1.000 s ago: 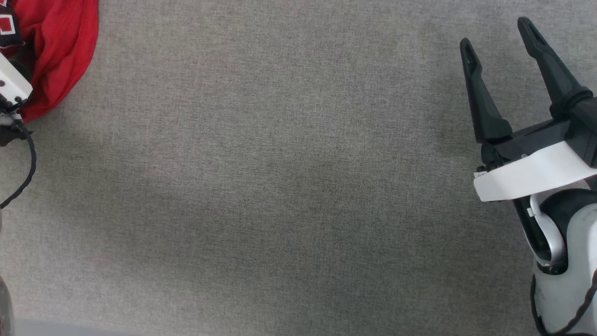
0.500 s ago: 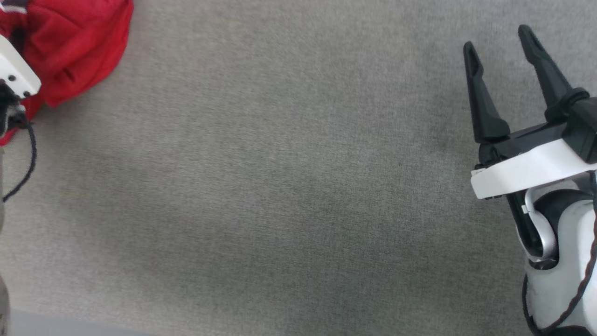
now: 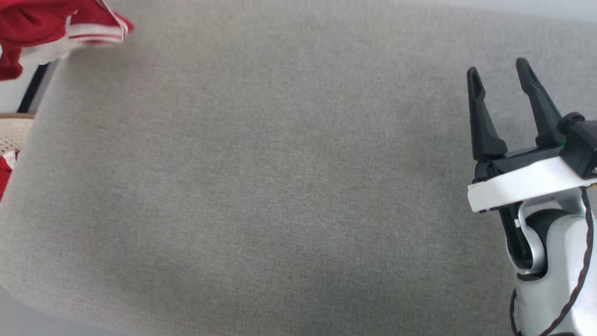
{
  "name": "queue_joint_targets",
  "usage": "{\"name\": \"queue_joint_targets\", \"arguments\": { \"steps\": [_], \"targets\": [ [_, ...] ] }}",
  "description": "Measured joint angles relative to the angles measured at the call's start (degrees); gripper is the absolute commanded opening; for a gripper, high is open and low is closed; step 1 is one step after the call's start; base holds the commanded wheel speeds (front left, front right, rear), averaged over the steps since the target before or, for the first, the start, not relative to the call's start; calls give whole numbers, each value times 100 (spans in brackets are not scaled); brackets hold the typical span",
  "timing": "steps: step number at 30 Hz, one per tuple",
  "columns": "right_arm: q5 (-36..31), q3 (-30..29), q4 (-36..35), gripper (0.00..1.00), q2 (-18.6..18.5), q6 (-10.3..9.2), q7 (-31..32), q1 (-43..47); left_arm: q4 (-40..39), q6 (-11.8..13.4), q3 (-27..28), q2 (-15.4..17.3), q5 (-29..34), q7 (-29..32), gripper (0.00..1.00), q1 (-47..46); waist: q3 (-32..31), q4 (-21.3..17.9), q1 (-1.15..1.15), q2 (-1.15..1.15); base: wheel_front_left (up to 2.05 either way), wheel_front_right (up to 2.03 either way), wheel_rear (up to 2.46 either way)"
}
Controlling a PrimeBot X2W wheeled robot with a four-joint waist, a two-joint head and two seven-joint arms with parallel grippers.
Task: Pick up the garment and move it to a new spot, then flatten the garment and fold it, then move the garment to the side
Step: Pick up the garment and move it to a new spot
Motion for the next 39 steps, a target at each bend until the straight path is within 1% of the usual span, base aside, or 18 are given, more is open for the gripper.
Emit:
{"name": "queue_joint_targets", "arguments": {
  "steps": [2,7,8,10,12,16,20,24,27,31,36,39],
  "targets": [
    [23,-29,46,100,26,0,-52,53,-257,-1,-124,130,-42,34,0,51,-147,29,0,0,0,0,0],
    [137,-225,98,100,83,0,-200,157,-990,-1,-416,465,-153,333,0,231,-459,62,0,0,0,0,0],
    [167,-307,113,100,92,0,-244,216,-1314,-1,-447,614,-212,487,0,293,-556,52,0,0,0,0,0],
    [199,-388,120,100,109,0,-296,253,-1672,-1,-470,738,-250,648,0,373,-632,19,0,0,0,0,0],
    [240,-470,141,100,118,0,-337,320,-2035,2,-468,837,-312,825,0,480,-686,-41,0,0,0,0,0],
    [425,-633,219,100,122,0,-450,408,-2916,86,-506,1026,-409,1221,0,724,-760,-218,0,0,0,0,0],
    [500,-775,283,100,122,0,-565,444,-3772,265,-535,1184,-499,1624,0,986,-795,-454,0,0,0,0,0],
    [542,-886,403,100,122,0,-658,489,-4595,452,-620,1215,-556,1972,0,1175,-811,-738,0,0,0,0,0],
    [598,-927,520,100,122,0,-744,536,-5160,600,-735,1172,-581,2245,0,1273,-826,-969,0,0,0,0,0],
    [656,-913,672,100,123,0,-844,545,-5810,710,-934,1101,-576,2587,0,1328,-837,-1291,0,0,0,0,0],
    [716,-854,842,100,121,0,-954,558,-6423,806,-1184,937,-661,2958,0,1462,-792,-1681,0,0,0,0,0],
    [714,-787,918,100,122,0,-1009,556,-6650,916,-1352,833,-786,3194,0,1615,-736,-1902,0,0,0,0,0]
  ]
}}
